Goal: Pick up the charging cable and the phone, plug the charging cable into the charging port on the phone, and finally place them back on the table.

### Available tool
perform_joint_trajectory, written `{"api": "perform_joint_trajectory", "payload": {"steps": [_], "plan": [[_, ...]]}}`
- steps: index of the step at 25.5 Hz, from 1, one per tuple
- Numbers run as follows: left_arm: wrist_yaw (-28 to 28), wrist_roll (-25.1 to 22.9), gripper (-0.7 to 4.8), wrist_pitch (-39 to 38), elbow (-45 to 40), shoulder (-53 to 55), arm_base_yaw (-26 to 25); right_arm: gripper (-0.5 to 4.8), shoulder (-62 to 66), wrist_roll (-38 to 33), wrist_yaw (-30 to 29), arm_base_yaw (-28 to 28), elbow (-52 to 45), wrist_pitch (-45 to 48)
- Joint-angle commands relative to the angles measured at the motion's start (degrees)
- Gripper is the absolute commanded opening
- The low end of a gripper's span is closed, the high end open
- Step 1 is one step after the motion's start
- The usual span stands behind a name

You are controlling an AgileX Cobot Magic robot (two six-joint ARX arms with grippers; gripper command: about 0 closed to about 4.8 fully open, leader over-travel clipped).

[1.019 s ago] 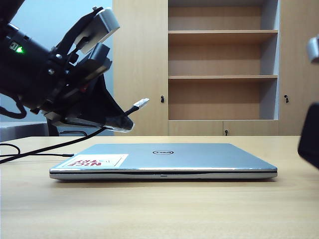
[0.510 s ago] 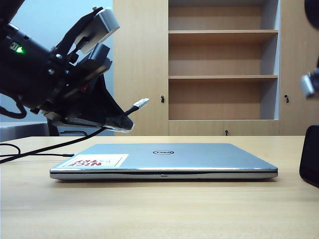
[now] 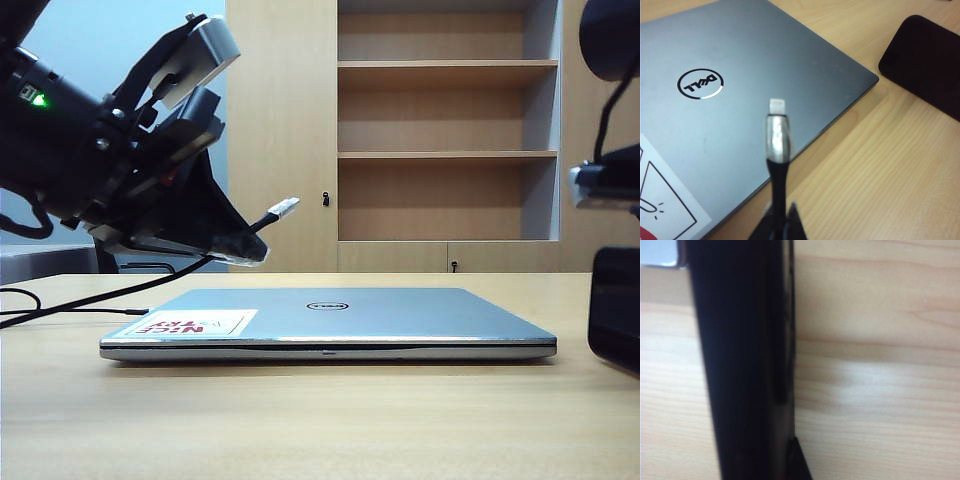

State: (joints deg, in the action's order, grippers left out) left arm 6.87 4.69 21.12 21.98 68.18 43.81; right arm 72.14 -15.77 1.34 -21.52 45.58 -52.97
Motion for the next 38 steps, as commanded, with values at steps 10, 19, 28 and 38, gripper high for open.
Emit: {"api": "perform_joint_trajectory", "payload": {"steps": [10, 19, 28, 38], "plan": [[0.11, 7.65, -0.06, -2.21, -2.34, -0.13, 6.82, -0.06, -1.03, -7.17, -25.53, -0.04, 8.46, 19.06], [0.11, 13.97, -0.06, -2.14, -2.67, -0.13, 13.77, -0.05, -1.01, -25.49, -32.39, -0.07, -3.5, 52.13], [0.11, 23.5, -0.06, -0.15, -2.73, 0.39, 13.94, -0.05, -1.01, -47.08, -30.38, -0.09, -18.14, 83.89], [0.11, 28.59, -0.06, 3.04, -2.73, 0.52, 13.92, -0.05, -0.98, -50.29, -24.68, -5.11, -21.84, 89.66]]}}
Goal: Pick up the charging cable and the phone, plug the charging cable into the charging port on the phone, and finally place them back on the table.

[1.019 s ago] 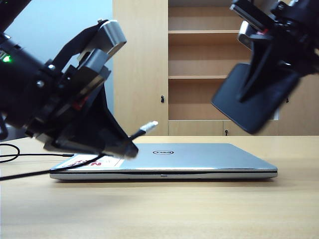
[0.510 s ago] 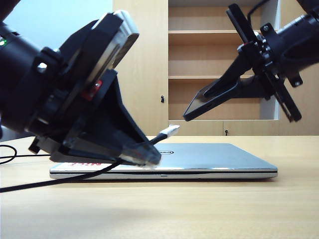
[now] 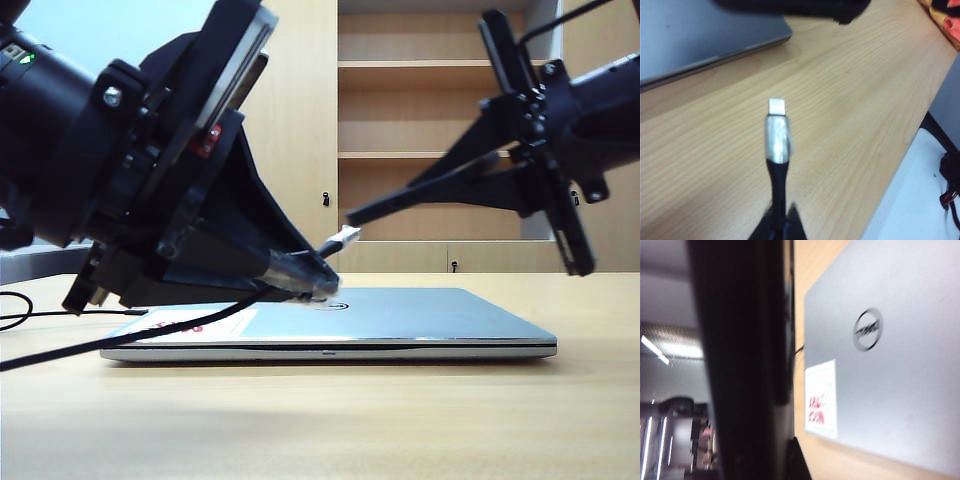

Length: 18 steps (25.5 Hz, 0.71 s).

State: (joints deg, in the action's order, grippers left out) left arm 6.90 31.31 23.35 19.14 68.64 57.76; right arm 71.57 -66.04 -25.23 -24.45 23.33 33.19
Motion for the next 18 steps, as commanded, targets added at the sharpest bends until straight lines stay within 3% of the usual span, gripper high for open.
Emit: {"api": "perform_joint_trajectory", "payload": {"steps": [1, 13, 18], "plan": [[0.07, 2.38, -0.06, 0.92, 0.11, 0.2, -0.02, -0.05, -0.42, 0.02, 2.36, -2.91, 0.31, 3.48], [0.07, 4.37, -0.06, 3.61, 0.11, 1.09, -0.02, -0.06, -0.42, 1.79, 2.62, -3.8, 0.13, 3.48], [0.07, 4.55, -0.06, 3.74, 0.11, 1.18, -0.02, -0.06, 0.22, 3.06, 4.46, -7.78, 0.15, 3.58]]}}
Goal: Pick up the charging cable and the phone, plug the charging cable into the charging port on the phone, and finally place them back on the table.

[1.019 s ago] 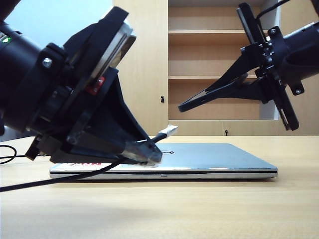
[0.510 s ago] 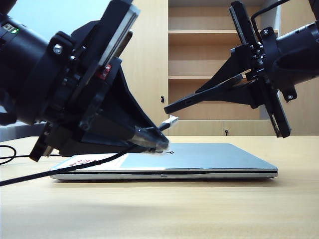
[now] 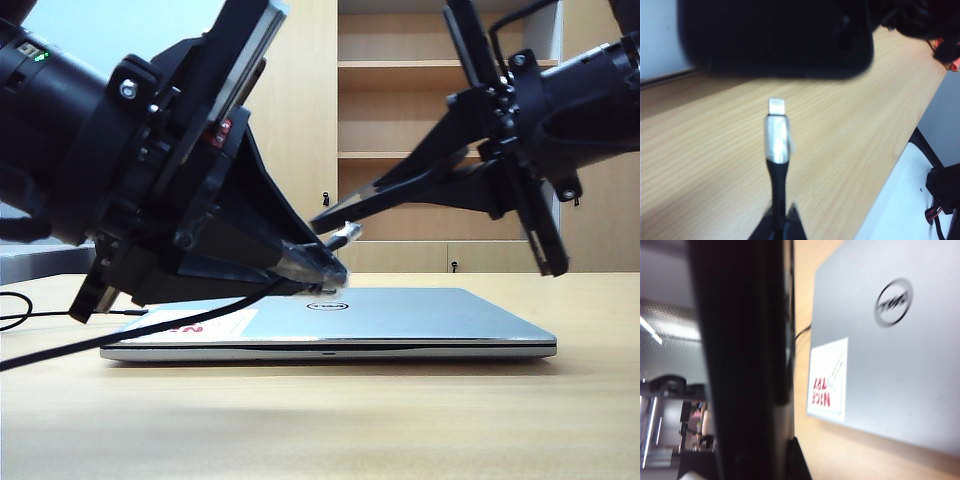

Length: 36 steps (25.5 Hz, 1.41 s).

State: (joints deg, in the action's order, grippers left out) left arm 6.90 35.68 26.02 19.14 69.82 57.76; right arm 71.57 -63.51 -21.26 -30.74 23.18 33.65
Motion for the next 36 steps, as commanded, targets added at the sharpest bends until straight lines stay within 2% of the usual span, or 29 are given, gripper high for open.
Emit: {"api": "perform_joint_trajectory", "payload": {"steps": [1, 9, 36], "plan": [[0.07, 0.17, -0.06, 1.09, 0.11, 0.0, -0.02, -0.06, 0.33, 0.52, 0.81, -1.55, 0.31, 3.08], [0.07, 0.17, -0.06, 1.09, 0.11, 0.0, -0.02, -0.06, 0.33, 2.05, 2.69, -1.4, 0.44, 4.33], [0.02, 0.17, -0.06, 1.55, 0.11, 0.0, -0.04, -0.06, 0.5, 3.98, -0.44, -1.55, 0.31, 2.19]]}}
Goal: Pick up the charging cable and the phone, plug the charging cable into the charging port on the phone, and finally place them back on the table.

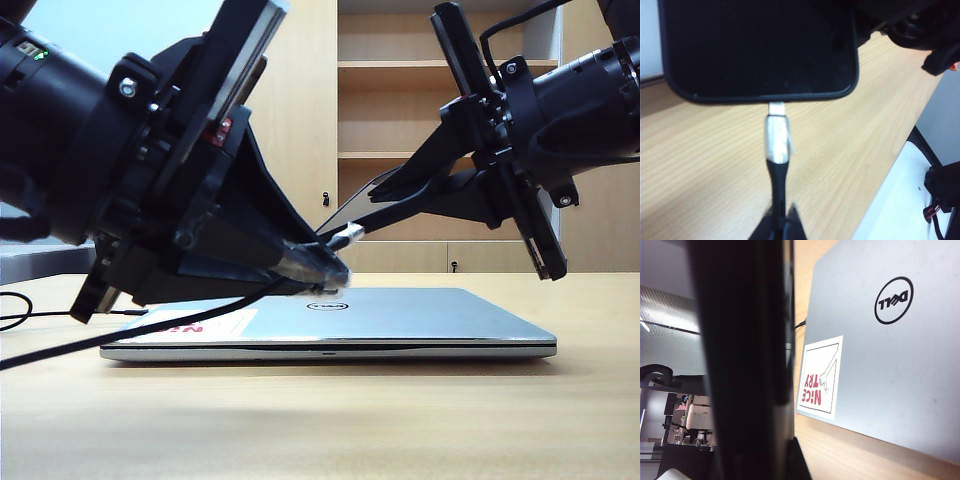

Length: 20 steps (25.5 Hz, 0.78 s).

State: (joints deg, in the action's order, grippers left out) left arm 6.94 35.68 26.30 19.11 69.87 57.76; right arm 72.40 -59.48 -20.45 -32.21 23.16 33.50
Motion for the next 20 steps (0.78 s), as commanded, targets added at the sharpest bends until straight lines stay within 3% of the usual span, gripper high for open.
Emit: {"api": "perform_joint_trajectory", "payload": {"steps": [1, 20], "plan": [[-0.02, 0.17, -0.06, 1.29, 0.13, -0.04, -0.04, -0.06, -0.33, -0.52, -1.27, -0.09, 0.33, 2.34], [-0.04, 0.04, -0.06, 3.41, 0.13, 0.0, -0.5, -0.06, -0.31, -1.97, -2.21, -1.6, 0.33, 2.32]]}}
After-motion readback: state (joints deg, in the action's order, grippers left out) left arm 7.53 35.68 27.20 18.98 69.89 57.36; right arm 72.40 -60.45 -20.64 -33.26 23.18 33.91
